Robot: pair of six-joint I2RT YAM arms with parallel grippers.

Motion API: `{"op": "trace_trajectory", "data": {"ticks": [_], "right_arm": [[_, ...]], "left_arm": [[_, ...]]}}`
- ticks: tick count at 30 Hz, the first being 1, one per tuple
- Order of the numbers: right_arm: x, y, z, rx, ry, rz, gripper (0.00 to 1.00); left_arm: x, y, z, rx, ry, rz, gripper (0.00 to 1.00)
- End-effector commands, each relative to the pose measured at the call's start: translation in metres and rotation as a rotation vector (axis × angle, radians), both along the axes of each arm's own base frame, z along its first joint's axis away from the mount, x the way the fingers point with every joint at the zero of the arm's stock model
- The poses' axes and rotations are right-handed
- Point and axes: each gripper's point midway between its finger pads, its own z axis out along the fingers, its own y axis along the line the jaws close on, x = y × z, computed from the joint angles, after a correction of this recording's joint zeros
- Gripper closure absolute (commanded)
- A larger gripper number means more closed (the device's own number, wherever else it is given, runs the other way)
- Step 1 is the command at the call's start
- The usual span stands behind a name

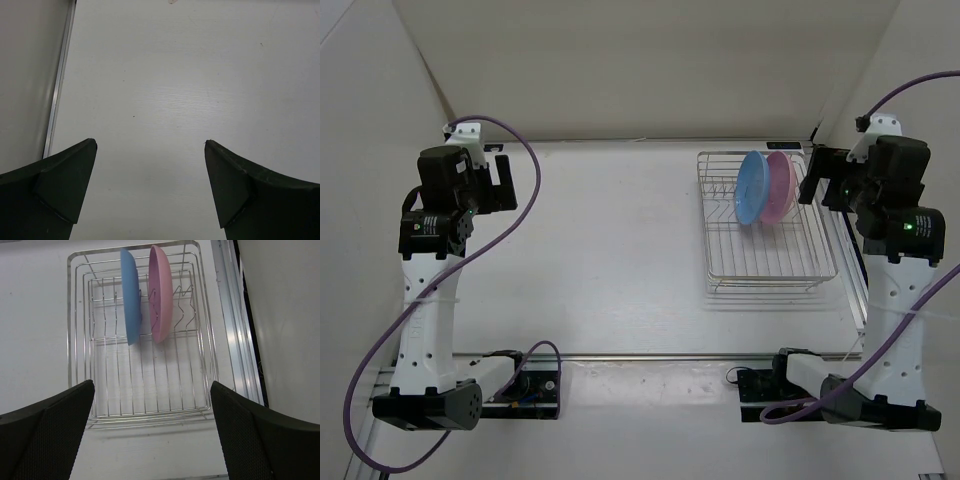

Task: Unload the plates from the dish rack

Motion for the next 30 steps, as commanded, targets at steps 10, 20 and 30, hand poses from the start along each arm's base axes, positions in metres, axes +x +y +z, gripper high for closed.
{"op": "trace_trajectory", "data": {"ticks": [10, 20, 30], "right_arm": [[0.012, 0.0, -0.041, -0.193, 0.059, 0.057, 0.0], [0.104, 0.045, -0.029, -0.495, -0.025, 0.085, 0.12], [0.164, 0.056, -0.085, -0.552, 0.085, 0.069, 0.31]], "left_arm": [[0.0, 0.006, 0.0, 0.032, -0.015, 0.021, 0.0], [-0.004, 0.008, -0.019, 0.054, 0.044, 0.019, 0.0], [-0.009, 0.02, -0.031, 0.118, 0.057, 0.051, 0.0]]}}
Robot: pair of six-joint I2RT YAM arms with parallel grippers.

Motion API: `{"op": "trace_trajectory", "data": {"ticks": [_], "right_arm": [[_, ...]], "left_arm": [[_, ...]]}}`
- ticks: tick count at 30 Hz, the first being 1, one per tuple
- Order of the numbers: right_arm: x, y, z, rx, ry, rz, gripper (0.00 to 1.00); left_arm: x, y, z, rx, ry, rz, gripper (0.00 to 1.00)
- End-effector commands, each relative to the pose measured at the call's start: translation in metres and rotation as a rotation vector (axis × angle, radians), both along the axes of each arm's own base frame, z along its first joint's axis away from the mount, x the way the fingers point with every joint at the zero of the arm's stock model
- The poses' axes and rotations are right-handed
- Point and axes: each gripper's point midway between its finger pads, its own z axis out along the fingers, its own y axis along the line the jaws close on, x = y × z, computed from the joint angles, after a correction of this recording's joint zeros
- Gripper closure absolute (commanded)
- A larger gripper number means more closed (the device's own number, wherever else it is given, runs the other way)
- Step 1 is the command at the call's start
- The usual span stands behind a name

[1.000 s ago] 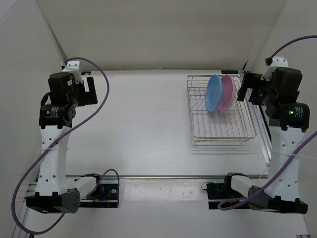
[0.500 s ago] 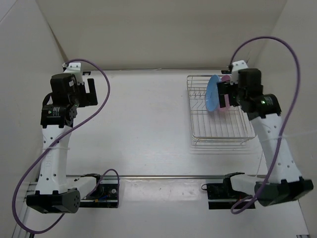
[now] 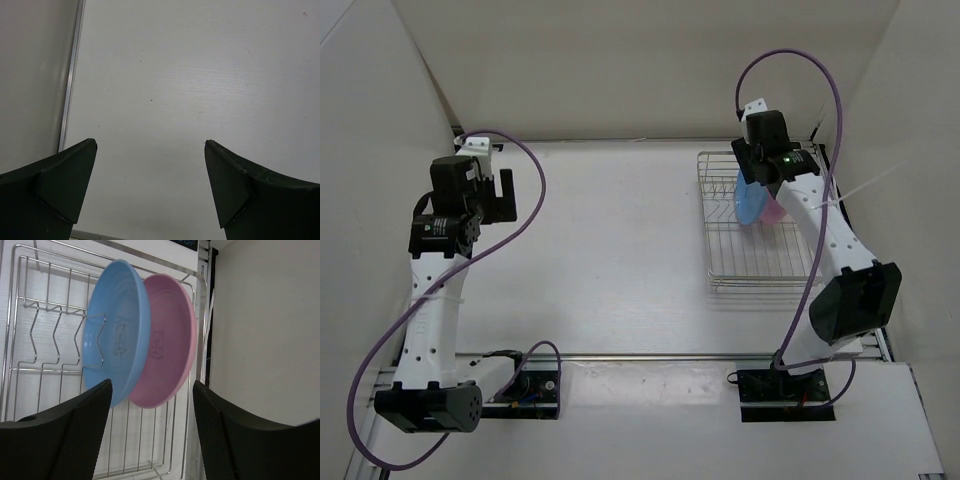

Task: Unload the plates from the dish rack

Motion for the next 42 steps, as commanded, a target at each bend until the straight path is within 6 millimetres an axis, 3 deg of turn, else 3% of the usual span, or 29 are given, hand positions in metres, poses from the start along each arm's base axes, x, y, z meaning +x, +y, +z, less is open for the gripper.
{"op": "trace_trajectory", "data": {"ticks": [1, 12, 22, 24, 35, 42], "right_arm": [[0.022, 0.002, 0.004, -0.016, -0.051, -0.026, 0.31], [0.04, -0.01, -0.037, -0.058, 0.027, -0.06, 0.31], [0.049, -0.022, -0.071, -0.125, 0.082, -0.112, 0.6], [0.049, -0.023, -0.07, -0.132, 0.08, -0.12, 0.71], [0.048, -0.037, -0.05, -0.246, 0.042, -0.213, 0.68], [0.046, -0.033, -0.043, -0.309, 0.037, -0.206, 0.68]], "left_arm": [[-0.005, 0.005, 0.003, 0.032, -0.024, 0.015, 0.0], [-0.002, 0.004, 0.005, 0.042, -0.044, -0.004, 0.0], [0.001, 0.004, -0.007, 0.033, -0.026, 0.002, 0.0], [0.001, 0.004, -0.007, 0.033, -0.026, 0.002, 0.0], [0.003, -0.001, -0.006, 0.019, -0.036, -0.022, 0.0], [0.002, -0.002, -0.008, 0.022, -0.025, -0.035, 0.0]]}}
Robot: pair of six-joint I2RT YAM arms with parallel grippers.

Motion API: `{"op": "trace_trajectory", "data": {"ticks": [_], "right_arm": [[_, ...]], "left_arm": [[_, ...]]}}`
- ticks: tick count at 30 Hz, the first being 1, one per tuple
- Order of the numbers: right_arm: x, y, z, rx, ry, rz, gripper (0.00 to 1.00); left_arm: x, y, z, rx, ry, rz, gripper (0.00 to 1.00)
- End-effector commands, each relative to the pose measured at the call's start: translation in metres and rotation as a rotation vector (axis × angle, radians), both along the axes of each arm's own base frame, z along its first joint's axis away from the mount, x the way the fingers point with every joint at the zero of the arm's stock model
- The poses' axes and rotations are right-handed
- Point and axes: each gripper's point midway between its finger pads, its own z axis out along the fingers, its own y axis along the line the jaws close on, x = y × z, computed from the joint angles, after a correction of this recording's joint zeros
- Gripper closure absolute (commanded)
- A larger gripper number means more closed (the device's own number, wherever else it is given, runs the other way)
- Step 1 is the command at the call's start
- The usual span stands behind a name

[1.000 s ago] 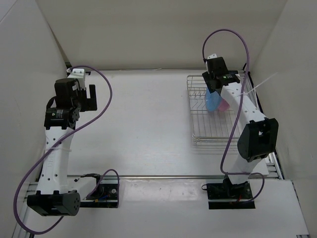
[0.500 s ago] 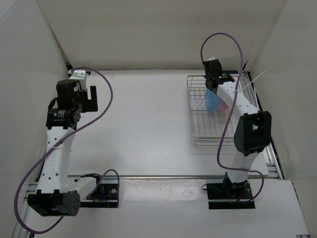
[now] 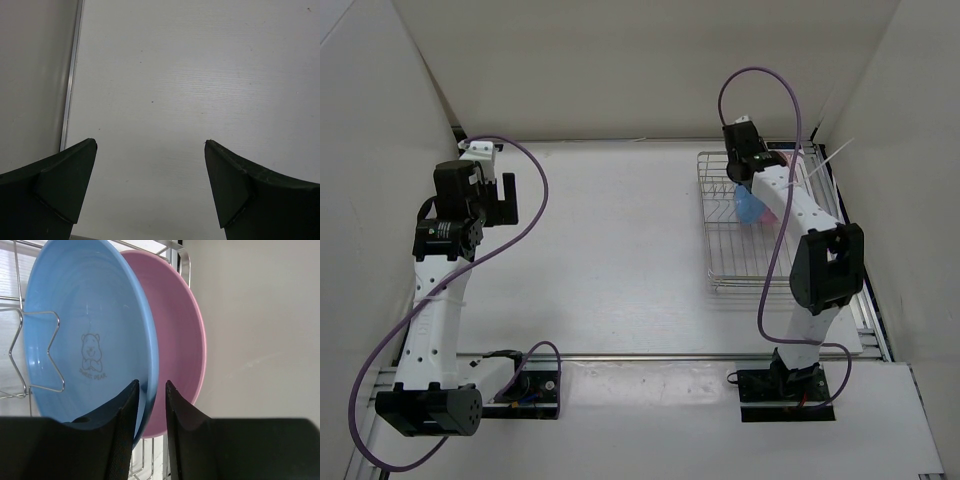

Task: Unload the plates from the dish rack

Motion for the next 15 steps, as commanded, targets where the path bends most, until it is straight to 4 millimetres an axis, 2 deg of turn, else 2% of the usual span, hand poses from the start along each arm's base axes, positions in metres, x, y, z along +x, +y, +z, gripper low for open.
{"op": "trace_trajectory", "data": {"ticks": [1, 3, 6, 7, 8, 13, 15], "right_arm": [[0.008, -0.003, 0.029, -0.048, -0.083, -0.031, 0.68], [0.007, 0.0, 0.03, -0.055, -0.085, -0.028, 0.71], [0.008, 0.004, 0.029, -0.078, -0.079, -0.017, 0.81], [0.008, 0.003, 0.03, -0.085, -0.081, -0.025, 0.81], [0.007, 0.007, 0.03, -0.085, -0.081, -0.016, 0.87], [0.007, 0.005, 0.029, -0.11, -0.071, -0.026, 0.99], [0.008, 0.004, 0.034, -0.118, -0.078, -0.029, 0.99]], "left_arm": [[0.0, -0.004, 0.006, -0.003, -0.026, -0.02, 0.0], [0.0, -0.004, 0.002, -0.003, -0.017, -0.02, 0.0], [0.0, -0.004, 0.002, -0.003, -0.017, -0.02, 0.0], [0.0, -0.004, 0.002, -0.003, -0.017, -0.02, 0.0], [0.0, -0.004, 0.002, -0.003, -0.017, -0.02, 0.0], [0.0, -0.004, -0.001, -0.003, -0.008, -0.02, 0.0], [0.0, -0.005, -0.002, -0.008, -0.008, -0.028, 0.0]]}}
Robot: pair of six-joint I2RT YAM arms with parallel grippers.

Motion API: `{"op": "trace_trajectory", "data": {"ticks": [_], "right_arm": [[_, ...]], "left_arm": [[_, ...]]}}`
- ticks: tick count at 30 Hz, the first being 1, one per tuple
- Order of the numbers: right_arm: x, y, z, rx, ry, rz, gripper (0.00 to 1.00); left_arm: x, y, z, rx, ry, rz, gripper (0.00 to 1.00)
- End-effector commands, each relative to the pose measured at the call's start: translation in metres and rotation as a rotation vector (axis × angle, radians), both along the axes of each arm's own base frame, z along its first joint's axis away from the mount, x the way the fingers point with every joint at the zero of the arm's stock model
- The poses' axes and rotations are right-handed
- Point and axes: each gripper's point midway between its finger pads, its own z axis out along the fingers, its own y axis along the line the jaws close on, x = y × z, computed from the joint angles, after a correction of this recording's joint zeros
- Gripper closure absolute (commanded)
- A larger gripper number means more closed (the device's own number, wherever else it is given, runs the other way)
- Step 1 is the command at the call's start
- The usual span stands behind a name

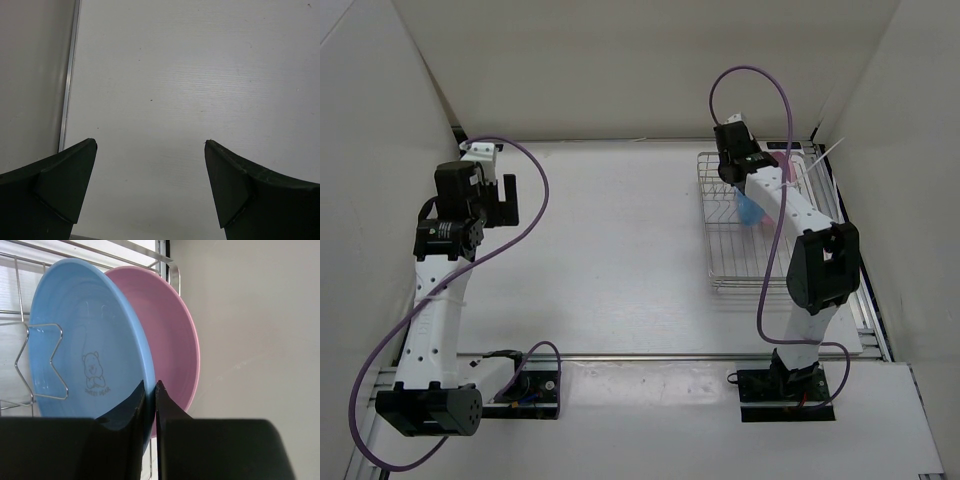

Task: Unload the plates from the dish rack

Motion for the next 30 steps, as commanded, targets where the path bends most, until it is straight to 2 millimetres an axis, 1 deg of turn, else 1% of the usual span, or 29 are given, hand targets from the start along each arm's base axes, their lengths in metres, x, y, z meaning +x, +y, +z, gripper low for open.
{"op": "trace_trajectory", "data": {"ticks": [1, 4, 5, 7, 8, 10, 11, 13, 14, 15, 16, 18, 19, 20, 21, 22, 24, 26, 27, 28, 29, 30], "right_arm": [[0.005, -0.009, 0.025, -0.055, -0.048, -0.038, 0.99], [0.004, -0.013, 0.03, -0.089, -0.055, -0.054, 0.99], [0.006, -0.014, 0.037, -0.094, -0.074, -0.058, 0.99], [0.006, -0.015, 0.039, -0.105, -0.078, -0.061, 0.99], [0.007, -0.017, 0.05, -0.111, -0.111, -0.087, 0.99], [0.008, -0.018, 0.058, -0.12, -0.122, -0.09, 0.99], [0.008, -0.02, 0.065, -0.135, -0.13, -0.092, 0.99], [0.01, -0.021, 0.08, -0.152, -0.159, -0.104, 0.99], [0.01, -0.018, 0.086, -0.158, -0.174, -0.102, 0.99], [0.012, -0.018, 0.092, -0.169, -0.179, -0.095, 0.99], [0.013, -0.019, 0.097, -0.174, -0.199, -0.104, 0.99], [0.009, -0.022, 0.113, -0.189, -0.226, -0.108, 0.99], [0.01, -0.022, 0.114, -0.185, -0.236, -0.109, 0.99], [0.008, -0.023, 0.121, -0.185, -0.248, -0.108, 0.99], [0.007, -0.023, 0.127, -0.177, -0.268, -0.111, 0.99], [0.006, -0.025, 0.125, -0.194, -0.257, -0.113, 0.99], [-0.001, -0.027, 0.138, -0.183, -0.283, -0.117, 0.99], [-0.009, -0.026, 0.148, -0.164, -0.308, -0.115, 0.99], [-0.009, -0.017, 0.149, -0.136, -0.304, -0.072, 0.99], [-0.011, -0.009, 0.153, -0.072, -0.328, -0.054, 0.99], [-0.017, 0.002, 0.159, -0.026, -0.336, -0.015, 0.99], [-0.023, 0.007, 0.153, -0.003, -0.295, 0.016, 0.99]], "left_arm": [[0.0, -0.004, 0.002, -0.008, -0.016, -0.021, 0.0], [0.0, -0.004, 0.002, -0.008, -0.016, -0.021, 0.0], [0.0, -0.004, 0.002, -0.008, -0.016, -0.021, 0.0], [0.001, -0.004, -0.005, -0.008, 0.002, -0.021, 0.0], [0.001, -0.004, -0.005, -0.008, 0.002, -0.021, 0.0], [0.001, -0.004, -0.009, -0.008, 0.011, -0.021, 0.0], [0.002, -0.004, -0.007, -0.008, 0.002, -0.021, 0.0], [0.003, -0.004, -0.013, 0.0, 0.022, -0.026, 0.0], [0.005, -0.004, -0.011, 0.0, 0.011, -0.026, 0.0], [0.004, -0.004, -0.015, 0.0, 0.02, -0.026, 0.0], [0.007, -0.004, -0.016, 0.0, 0.019, -0.026, 0.0], [0.013, -0.006, -0.015, -0.005, 0.005, -0.034, 0.0], [0.017, -0.006, -0.022, -0.005, 0.028, -0.034, 0.0], [0.021, -0.006, -0.022, -0.005, 0.023, -0.034, 0.0], [0.025, -0.005, -0.019, 0.002, 0.014, -0.039, 0.0], [0.03, -0.005, -0.023, 0.002, 0.032, -0.039, 0.0], [0.038, -0.005, -0.018, 0.002, 0.026, -0.039, 0.0], [0.048, -0.015, -0.012, -0.016, 0.017, -0.076, 0.0], [0.052, -0.023, -0.009, -0.041, 0.012, -0.114, 0.0], [0.055, -0.03, -0.006, -0.054, 0.006, -0.144, 0.0], [0.061, -0.041, 0.002, -0.07, -0.009, -0.186, 0.0], [0.062, -0.058, 0.005, -0.107, -0.013, -0.256, 0.0]]}}
